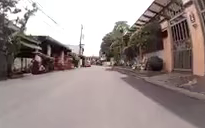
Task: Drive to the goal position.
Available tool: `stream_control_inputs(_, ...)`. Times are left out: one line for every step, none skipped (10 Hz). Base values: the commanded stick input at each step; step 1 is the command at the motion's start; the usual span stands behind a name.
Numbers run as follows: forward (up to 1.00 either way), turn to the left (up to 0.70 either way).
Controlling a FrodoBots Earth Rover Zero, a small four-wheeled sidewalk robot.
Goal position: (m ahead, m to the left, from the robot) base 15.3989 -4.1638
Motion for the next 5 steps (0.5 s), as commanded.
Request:
stream_control_inputs(1.0,0.0)
stream_control_inputs(1.0,0.0)
stream_control_inputs(1.0,0.0)
stream_control_inputs(1.0,0.0)
stream_control_inputs(1.0,0.0)
